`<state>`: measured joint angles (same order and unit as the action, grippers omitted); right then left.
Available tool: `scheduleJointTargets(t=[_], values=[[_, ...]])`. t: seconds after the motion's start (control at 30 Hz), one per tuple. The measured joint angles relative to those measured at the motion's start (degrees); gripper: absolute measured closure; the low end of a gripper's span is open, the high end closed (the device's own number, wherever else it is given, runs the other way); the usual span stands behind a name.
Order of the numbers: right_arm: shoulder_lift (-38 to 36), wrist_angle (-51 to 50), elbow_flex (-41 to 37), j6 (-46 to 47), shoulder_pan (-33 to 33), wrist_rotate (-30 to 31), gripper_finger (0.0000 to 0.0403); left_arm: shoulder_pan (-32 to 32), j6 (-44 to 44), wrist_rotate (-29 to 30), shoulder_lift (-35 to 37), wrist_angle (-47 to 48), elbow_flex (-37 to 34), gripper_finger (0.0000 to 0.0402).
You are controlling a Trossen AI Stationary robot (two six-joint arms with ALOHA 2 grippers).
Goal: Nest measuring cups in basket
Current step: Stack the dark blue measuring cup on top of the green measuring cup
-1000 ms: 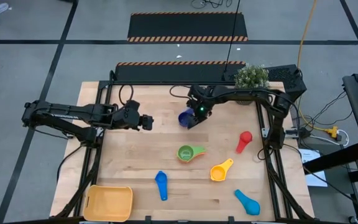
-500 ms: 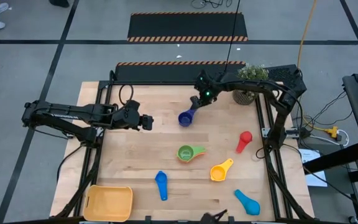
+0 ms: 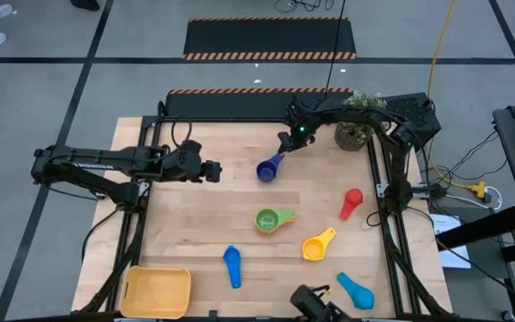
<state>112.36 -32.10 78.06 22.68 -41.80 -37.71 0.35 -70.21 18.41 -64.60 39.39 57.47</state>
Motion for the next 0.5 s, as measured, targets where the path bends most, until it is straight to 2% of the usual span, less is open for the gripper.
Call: scheduleJointTargets(t=[0.37,0.5], values=[[3.88,5.29,-0.02,-0.87,0.35,-0.21,0.0138,-0.79,-4.15,-0.63,0.00,-0.59,0.00,0.0213],[4.70,7.25,-0.01,-0.91,0.29,-4.04,0.0138,-0.78,-4.57,-0.61,-0.01,-0.61,0.00,0.0213]])
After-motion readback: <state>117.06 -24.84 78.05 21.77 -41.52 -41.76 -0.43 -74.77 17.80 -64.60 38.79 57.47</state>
